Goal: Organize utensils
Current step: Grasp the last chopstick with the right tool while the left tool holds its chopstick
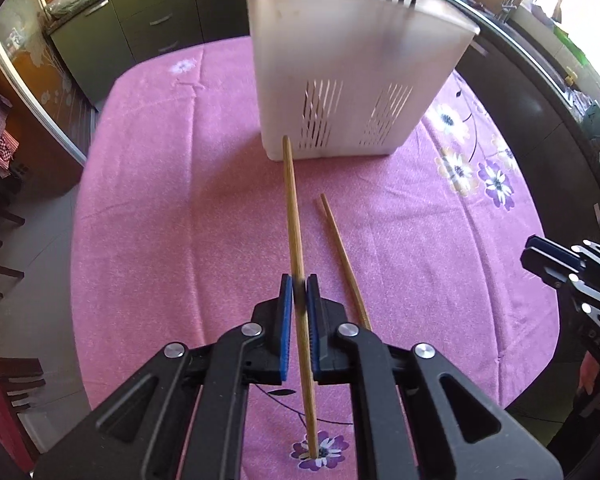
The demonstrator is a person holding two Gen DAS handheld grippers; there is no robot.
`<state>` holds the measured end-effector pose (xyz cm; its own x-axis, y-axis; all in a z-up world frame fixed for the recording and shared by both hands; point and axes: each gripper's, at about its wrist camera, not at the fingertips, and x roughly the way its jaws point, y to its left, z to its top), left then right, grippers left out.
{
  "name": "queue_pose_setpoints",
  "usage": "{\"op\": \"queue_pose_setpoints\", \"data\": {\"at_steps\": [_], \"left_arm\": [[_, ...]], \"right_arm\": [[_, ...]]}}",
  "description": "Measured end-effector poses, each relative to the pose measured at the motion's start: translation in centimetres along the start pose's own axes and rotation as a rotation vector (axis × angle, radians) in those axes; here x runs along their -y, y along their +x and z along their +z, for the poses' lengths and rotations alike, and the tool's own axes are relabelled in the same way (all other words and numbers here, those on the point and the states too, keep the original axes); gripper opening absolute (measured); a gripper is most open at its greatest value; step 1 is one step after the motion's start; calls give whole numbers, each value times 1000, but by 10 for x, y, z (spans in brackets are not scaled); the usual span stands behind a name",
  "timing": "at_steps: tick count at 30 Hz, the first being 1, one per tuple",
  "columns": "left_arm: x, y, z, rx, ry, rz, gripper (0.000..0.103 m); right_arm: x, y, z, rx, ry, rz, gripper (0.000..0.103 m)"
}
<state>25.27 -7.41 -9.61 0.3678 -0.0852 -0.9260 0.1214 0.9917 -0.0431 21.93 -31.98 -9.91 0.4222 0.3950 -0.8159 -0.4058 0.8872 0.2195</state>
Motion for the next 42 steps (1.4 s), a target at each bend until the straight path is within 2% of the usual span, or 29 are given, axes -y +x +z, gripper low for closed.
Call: {"op": "queue_pose_setpoints", "data": {"at_steps": [6,11,16,22,29,38,42], "left_arm": [[-9,-68,-10,185,25,6,7],[-24,-97,-30,267,33,-7,7],[-25,-101,-41,293,57,3,7],[-25,-103,-48,308,77,-8,7],[-23,-104,-52,314,114,-6,7],[-23,-105,-55,316,138,-13,7],[-23,-105,-56,316,143,-10,7]], "right_arm": [[-11,1,5,-19,-21,-11,13],[-33,9,10,-43,-62,-9,13],[-61,28,16,-98,-111,4,13],[-94,70,30,-210,-146,35,13],[-112,118,45,-312,-136,-6,13],[-120,146,52,-357,-131,-84,13],[-123,149,53,-351,-147,-105,12]]}}
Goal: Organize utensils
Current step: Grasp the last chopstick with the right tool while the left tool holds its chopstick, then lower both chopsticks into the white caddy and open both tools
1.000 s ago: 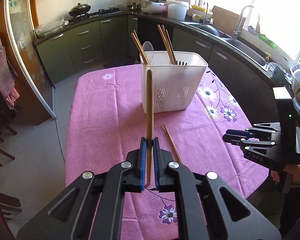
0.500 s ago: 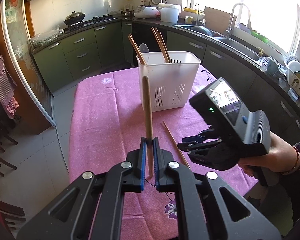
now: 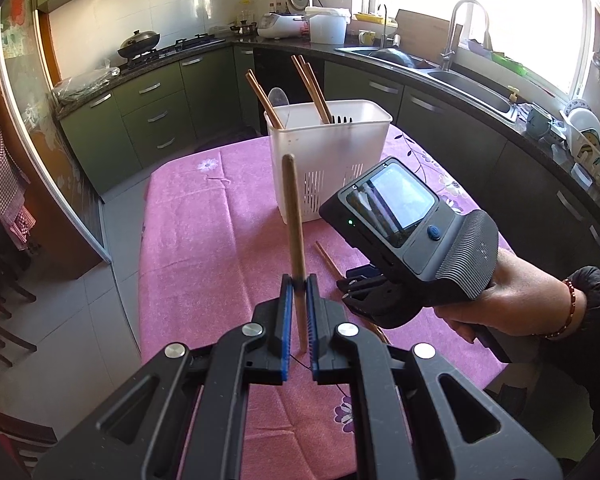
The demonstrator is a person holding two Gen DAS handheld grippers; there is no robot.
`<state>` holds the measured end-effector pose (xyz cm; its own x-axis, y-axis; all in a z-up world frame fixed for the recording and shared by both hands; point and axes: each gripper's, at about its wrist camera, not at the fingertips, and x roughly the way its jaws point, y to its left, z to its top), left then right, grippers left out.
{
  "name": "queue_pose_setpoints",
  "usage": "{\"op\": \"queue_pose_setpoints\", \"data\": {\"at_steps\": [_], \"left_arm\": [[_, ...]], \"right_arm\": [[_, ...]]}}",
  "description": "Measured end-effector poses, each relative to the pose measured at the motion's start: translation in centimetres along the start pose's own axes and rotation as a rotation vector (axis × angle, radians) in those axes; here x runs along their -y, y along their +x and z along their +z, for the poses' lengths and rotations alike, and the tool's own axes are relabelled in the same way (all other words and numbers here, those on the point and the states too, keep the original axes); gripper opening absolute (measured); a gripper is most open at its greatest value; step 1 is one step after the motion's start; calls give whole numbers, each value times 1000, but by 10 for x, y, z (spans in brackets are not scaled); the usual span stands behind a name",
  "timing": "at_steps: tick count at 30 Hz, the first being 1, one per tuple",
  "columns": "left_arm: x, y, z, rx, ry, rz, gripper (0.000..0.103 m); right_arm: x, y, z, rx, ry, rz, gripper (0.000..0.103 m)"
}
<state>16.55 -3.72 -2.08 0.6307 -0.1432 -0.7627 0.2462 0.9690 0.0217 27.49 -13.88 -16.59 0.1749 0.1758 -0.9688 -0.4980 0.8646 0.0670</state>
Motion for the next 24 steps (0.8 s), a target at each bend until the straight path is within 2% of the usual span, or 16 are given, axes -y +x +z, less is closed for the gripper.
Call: {"op": "queue_pose_setpoints", "data": {"at_steps": [6,11,18,21,24], "left_arm": [[1,0,0,-2,1,3,7],[2,0,0,-9,5,8,7],[6,-1,0,-13,13,19,7],[7,-2,-1,-14,15,26,7],[8,-3,-1,-17,17,33,7]], "right_arm": [[1,-12,-7,57,10,12,7],[14,-66,-27,202,26,45,7],[33,-158,-87,443,50,71,7],[42,-178,-114,497,61,62,7],[48,-185,-137,516,72,64,7]]}}
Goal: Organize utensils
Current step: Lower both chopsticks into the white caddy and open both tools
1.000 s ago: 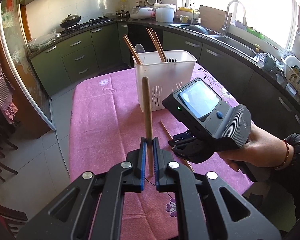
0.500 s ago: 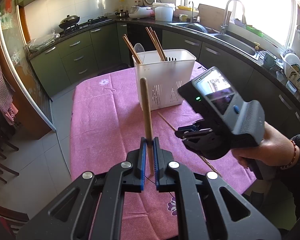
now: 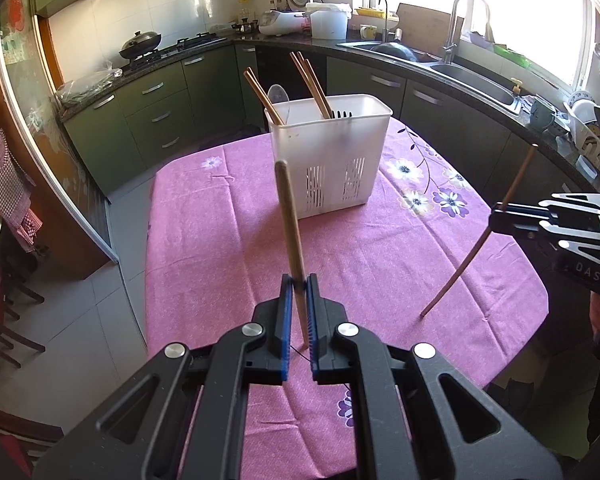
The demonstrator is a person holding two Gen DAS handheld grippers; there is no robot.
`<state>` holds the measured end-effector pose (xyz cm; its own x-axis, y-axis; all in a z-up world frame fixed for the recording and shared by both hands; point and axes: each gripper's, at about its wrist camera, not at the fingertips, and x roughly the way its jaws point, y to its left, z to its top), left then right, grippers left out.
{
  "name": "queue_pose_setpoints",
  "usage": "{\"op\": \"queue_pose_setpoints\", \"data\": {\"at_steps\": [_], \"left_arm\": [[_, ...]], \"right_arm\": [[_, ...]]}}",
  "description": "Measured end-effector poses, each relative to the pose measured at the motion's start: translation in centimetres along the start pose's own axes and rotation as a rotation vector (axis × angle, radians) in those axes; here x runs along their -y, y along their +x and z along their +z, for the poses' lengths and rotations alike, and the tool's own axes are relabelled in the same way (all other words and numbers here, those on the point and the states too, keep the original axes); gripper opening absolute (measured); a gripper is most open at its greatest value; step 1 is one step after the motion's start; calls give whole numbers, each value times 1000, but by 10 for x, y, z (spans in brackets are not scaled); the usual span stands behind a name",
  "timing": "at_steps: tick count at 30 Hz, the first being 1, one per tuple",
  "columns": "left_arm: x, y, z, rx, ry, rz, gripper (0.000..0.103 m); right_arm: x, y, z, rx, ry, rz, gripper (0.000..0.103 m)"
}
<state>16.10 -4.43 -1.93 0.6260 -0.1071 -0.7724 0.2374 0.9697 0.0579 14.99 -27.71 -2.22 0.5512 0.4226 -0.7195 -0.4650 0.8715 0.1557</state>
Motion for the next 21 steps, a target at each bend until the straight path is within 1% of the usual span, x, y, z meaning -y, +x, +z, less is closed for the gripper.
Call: {"op": "queue_pose_setpoints", "data": {"at_steps": [3,6,11,21], "left_arm": [[1,0,-1,-1,3,8,7],[3,-1,-1,-2,7,11,7],[3,-2,-1,-4,7,10,7],[-3,-6,3,5,5,8,7]], "right_arm": [[0,-7,-7,7,7,5,7],[2,-4,-10,6,11,10,7],[3,5,-8,1,10,26,7],[0,4,0,9,-1,27,7]]}}
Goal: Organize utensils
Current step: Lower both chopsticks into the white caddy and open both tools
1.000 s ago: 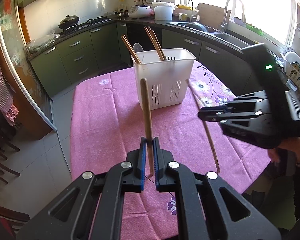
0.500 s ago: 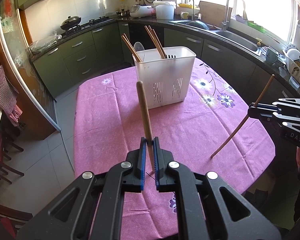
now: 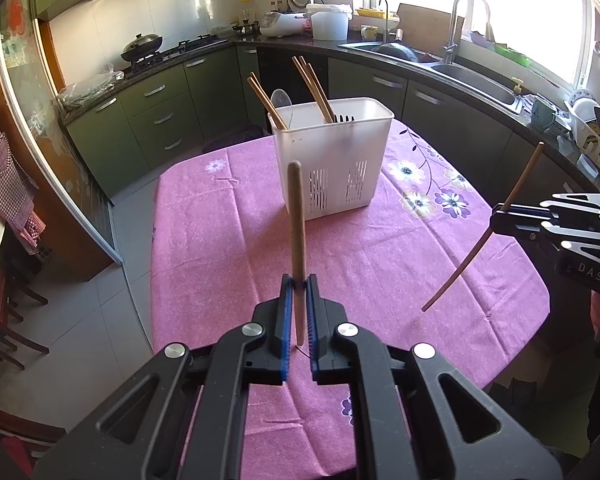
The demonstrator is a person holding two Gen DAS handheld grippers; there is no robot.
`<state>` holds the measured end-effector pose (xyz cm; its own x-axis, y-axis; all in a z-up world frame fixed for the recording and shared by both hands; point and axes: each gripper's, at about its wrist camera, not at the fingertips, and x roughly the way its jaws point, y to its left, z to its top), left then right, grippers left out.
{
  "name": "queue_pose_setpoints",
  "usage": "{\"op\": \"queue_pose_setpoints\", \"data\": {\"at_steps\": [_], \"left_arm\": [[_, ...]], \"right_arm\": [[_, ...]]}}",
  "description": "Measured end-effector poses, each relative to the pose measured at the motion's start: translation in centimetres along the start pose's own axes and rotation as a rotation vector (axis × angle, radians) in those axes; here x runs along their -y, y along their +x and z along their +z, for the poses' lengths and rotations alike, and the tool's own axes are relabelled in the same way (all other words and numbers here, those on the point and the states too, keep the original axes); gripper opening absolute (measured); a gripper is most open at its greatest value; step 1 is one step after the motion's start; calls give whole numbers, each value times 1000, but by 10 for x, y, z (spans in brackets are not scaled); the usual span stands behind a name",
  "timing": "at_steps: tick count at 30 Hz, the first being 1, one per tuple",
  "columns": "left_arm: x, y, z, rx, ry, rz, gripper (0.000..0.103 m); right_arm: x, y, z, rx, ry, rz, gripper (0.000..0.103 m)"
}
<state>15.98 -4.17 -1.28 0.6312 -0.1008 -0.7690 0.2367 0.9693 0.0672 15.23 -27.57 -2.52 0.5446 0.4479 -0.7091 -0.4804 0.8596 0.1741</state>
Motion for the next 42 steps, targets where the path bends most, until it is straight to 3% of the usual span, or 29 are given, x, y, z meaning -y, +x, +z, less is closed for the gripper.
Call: {"op": "queue_pose_setpoints", "data": {"at_steps": [11,25,32,42], "left_arm": [[3,-27,42,57,26,-33,7],[6,-68,168,268,26,-51,7],[-2,-25,209,288,0,-38,7],[-6,58,194,145,-25,-62,7]], "right_arm": [[-1,-33,44,86,-32,-15,7],[29,-75,180,264,-3,-24,7],[57,-34,224,242,25,-28,7],[76,51,206,114,21,-30,7]]}}
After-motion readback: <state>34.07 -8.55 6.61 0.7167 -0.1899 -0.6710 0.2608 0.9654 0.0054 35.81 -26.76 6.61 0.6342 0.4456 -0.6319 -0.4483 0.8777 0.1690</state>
